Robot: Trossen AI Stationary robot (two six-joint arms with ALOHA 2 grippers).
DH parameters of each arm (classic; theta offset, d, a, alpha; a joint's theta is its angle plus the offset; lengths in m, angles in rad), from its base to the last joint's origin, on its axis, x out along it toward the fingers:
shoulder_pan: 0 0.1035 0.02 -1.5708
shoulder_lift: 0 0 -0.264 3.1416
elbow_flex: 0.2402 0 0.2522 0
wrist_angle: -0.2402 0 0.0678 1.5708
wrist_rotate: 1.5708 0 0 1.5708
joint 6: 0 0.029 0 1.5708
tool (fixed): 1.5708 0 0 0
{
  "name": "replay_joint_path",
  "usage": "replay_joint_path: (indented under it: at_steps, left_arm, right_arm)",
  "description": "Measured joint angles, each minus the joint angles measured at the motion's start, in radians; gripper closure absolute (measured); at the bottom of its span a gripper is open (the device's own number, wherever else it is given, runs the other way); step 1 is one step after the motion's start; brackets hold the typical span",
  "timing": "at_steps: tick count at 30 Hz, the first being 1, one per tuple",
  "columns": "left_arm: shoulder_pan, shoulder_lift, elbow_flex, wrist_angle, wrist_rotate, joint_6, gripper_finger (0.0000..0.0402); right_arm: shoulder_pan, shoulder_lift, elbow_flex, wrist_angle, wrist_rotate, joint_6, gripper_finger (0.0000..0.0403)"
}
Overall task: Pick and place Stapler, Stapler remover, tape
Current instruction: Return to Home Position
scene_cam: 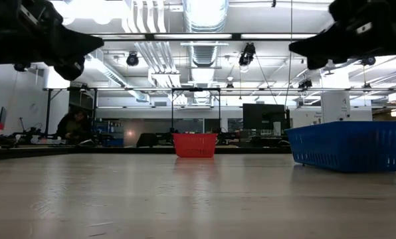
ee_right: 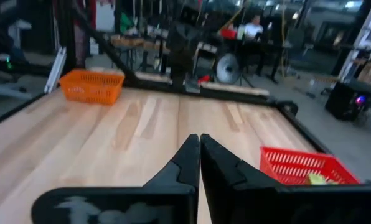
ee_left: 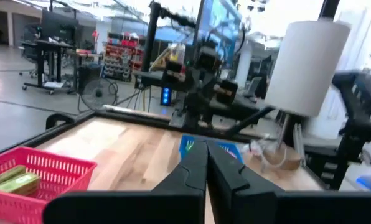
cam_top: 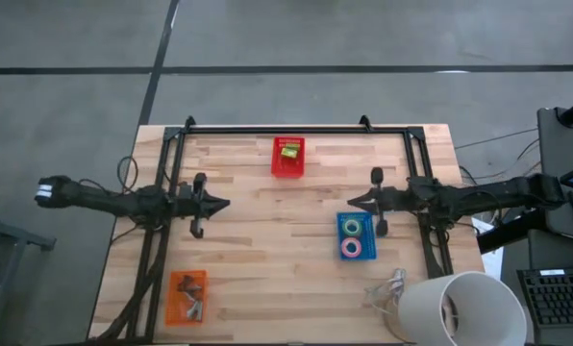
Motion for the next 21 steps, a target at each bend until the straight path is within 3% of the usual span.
replay_joint_path:
  at_steps: [11,16,21]
  left_arm:
    - [-0.001,-0.334,-0.001,-0.36,0.053,-0.077,0.0396]
    - [0.0,-0.369,0.0,-0.372,0.051,-0.074,0.0389]
    - [0.0,-0.358,0.0,-0.367,0.047,-0.085,0.0378]
  right_arm:
    - [-0.002,-0.357,-0.175,-0.046,0.009,0.043,0.0394]
    - [-0.004,-0.458,-0.175,-0.227,0.083,0.001,0.0394]
    - [-0.003,-0.503,-0.175,-0.249,0.11,-0.007,0.0394]
